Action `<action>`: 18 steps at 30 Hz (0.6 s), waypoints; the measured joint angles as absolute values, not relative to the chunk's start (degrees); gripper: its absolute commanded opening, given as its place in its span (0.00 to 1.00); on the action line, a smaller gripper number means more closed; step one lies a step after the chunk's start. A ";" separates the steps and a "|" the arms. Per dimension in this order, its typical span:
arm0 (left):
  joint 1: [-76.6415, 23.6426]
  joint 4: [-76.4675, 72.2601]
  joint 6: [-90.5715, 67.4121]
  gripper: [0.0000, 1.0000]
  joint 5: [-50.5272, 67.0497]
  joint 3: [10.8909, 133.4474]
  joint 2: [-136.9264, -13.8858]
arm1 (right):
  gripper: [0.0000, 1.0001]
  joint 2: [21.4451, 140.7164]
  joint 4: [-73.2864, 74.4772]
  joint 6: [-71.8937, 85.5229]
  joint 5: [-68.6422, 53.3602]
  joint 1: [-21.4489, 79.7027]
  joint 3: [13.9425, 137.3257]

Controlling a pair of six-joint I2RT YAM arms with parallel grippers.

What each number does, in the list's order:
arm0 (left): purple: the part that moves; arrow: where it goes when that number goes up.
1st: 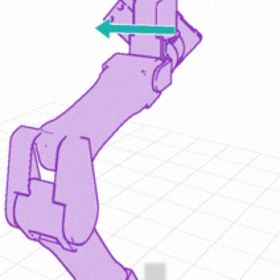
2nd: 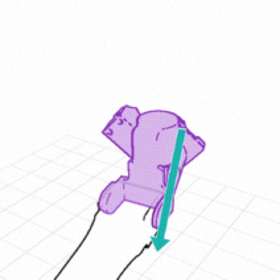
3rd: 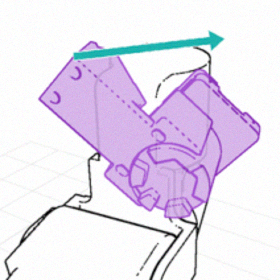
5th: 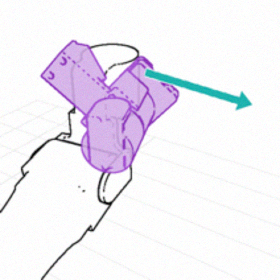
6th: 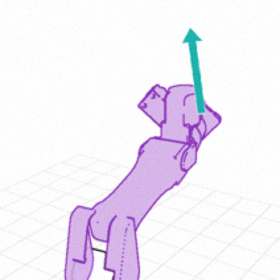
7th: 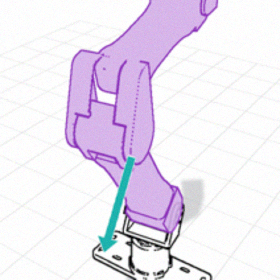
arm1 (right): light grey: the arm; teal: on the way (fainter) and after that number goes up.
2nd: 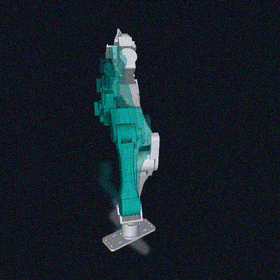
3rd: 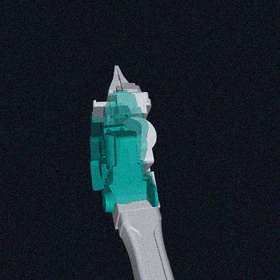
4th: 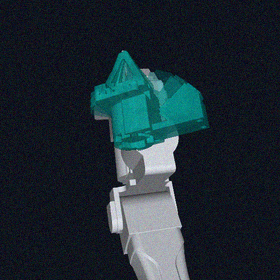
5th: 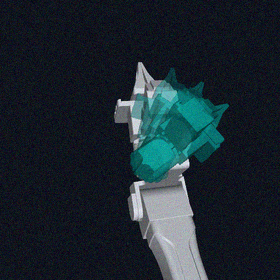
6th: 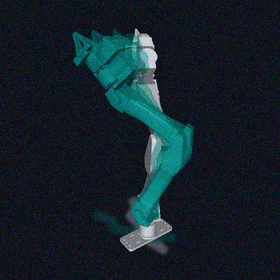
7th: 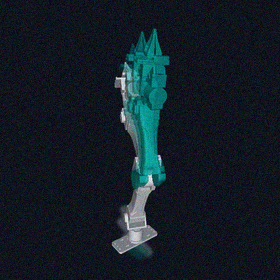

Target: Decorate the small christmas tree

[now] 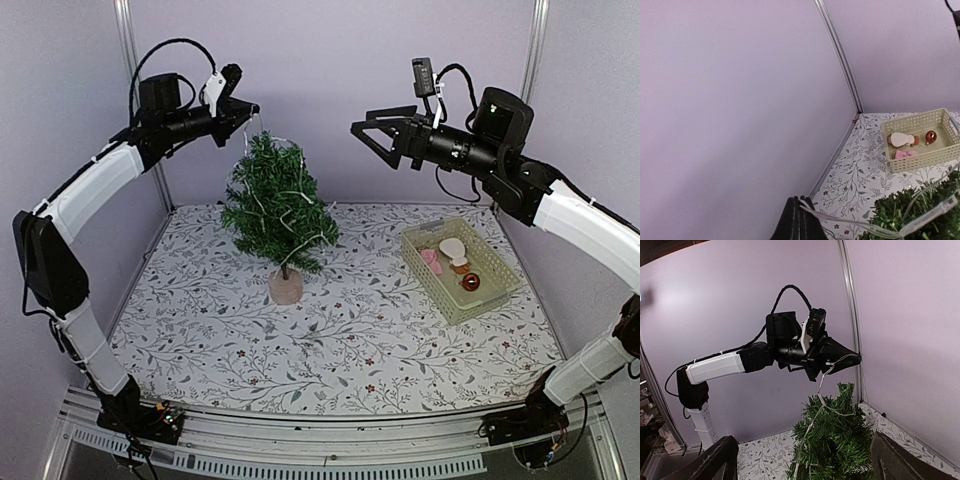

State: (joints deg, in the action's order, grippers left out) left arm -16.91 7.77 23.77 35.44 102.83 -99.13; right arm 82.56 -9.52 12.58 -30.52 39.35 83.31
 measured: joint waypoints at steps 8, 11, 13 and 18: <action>-17.34 7.22 25.02 0.00 36.12 106.67 -103.33 | 0.96 82.56 -9.52 12.32 -30.50 39.35 83.31; -18.09 8.34 26.79 0.00 36.86 106.98 -104.84 | 0.96 82.56 -9.50 12.12 -30.50 39.35 83.31; -19.09 8.99 28.03 0.00 37.10 107.35 -105.65 | 0.96 82.56 -9.50 12.03 -30.50 39.35 83.31; -21.80 10.46 30.55 0.00 37.95 109.21 -106.43 | 0.96 82.56 -9.50 11.94 -30.50 39.35 83.31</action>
